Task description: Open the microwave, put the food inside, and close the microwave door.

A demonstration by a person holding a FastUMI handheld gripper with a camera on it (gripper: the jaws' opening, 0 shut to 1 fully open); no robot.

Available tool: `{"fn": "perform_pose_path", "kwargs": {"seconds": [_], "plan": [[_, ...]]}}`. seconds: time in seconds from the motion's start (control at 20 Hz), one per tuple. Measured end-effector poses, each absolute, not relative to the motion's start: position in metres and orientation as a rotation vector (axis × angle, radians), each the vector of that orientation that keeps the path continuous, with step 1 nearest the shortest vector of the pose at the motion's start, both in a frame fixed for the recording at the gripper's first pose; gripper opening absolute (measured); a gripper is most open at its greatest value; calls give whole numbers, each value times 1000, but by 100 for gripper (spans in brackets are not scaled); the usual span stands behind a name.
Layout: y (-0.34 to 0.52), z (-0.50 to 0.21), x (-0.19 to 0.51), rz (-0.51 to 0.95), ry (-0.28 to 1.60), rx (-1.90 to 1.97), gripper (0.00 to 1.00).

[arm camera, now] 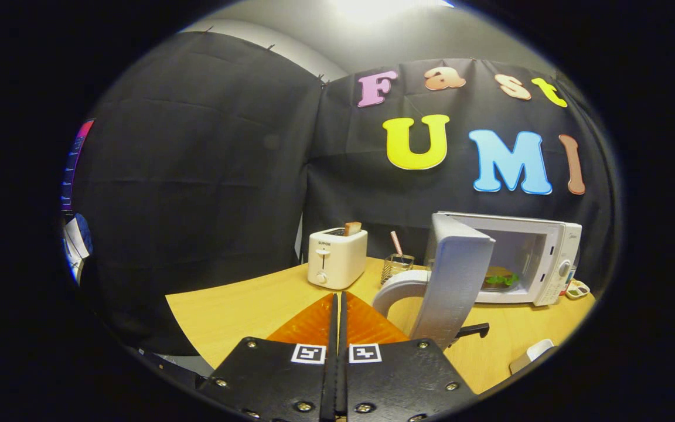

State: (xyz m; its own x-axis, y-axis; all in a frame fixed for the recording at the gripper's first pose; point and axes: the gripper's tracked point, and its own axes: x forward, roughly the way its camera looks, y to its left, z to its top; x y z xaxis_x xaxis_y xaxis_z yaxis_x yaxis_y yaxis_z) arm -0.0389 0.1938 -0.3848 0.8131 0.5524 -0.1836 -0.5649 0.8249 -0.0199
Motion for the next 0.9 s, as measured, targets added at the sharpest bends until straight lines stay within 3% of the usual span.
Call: {"fn": "perform_pose_path", "kwargs": {"seconds": [0.4,0.9], "plan": [[104,-382,-2,438,153,-107,1],[-27,-377,98,176,166,-138,1]]}}
